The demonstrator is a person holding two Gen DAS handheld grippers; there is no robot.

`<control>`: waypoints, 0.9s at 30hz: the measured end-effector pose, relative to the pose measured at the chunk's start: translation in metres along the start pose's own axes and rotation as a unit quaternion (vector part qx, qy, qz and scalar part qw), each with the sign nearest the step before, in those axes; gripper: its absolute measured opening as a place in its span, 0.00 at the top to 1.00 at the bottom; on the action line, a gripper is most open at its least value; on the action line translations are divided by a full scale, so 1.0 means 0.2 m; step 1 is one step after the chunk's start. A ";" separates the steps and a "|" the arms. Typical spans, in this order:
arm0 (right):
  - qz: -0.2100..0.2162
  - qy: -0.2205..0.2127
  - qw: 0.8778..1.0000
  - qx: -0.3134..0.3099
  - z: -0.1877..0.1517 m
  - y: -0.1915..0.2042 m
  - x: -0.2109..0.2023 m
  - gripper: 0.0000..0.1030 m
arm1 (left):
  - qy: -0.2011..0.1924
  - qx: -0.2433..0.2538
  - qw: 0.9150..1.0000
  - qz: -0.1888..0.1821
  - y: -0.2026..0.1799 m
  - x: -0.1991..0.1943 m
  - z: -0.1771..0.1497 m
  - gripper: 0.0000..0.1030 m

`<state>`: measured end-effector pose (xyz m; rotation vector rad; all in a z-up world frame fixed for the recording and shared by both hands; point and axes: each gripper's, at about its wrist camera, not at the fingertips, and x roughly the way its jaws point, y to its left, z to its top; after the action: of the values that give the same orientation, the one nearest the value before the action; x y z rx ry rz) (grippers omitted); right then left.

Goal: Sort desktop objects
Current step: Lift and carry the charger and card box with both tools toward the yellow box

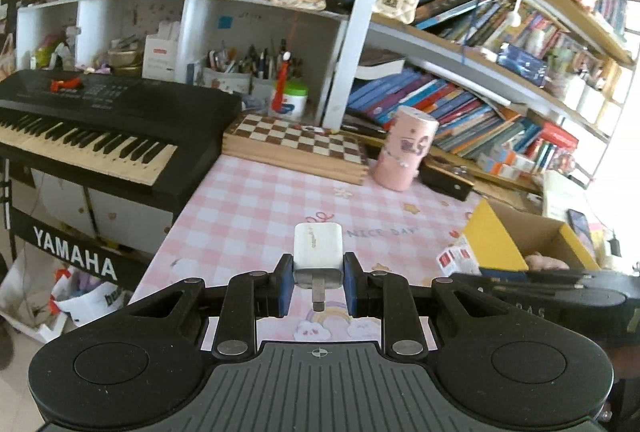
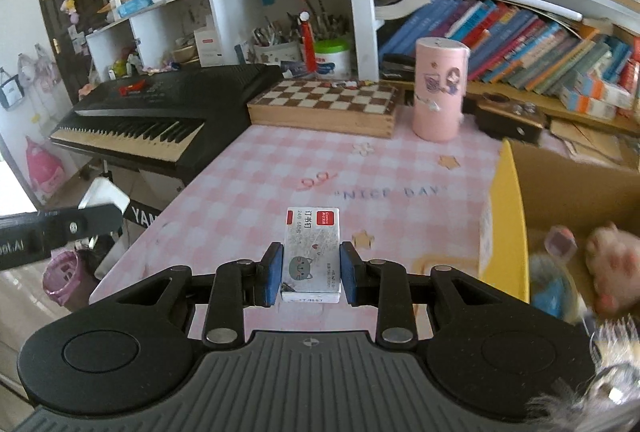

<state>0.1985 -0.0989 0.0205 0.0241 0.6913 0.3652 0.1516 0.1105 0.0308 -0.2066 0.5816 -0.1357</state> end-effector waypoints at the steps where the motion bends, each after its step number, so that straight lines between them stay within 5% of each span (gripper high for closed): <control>1: -0.001 0.001 1.000 0.002 -0.03 0.01 -0.03 0.73 | -0.001 0.001 1.000 -0.003 0.00 -0.04 -0.02 0.77; 17: -0.012 0.039 0.999 0.016 -0.54 0.27 -0.41 0.73 | 0.041 0.051 0.998 -0.018 -0.07 -0.45 -0.41 0.77; 27: -0.059 0.055 0.995 0.064 -0.76 0.25 -0.60 0.73 | 0.087 0.090 0.989 -0.078 -0.17 -0.48 -0.52 0.77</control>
<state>0.0011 -0.1080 -0.0155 0.0858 0.8209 0.2100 0.0121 0.0794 0.0047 -0.0646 0.7233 -0.3602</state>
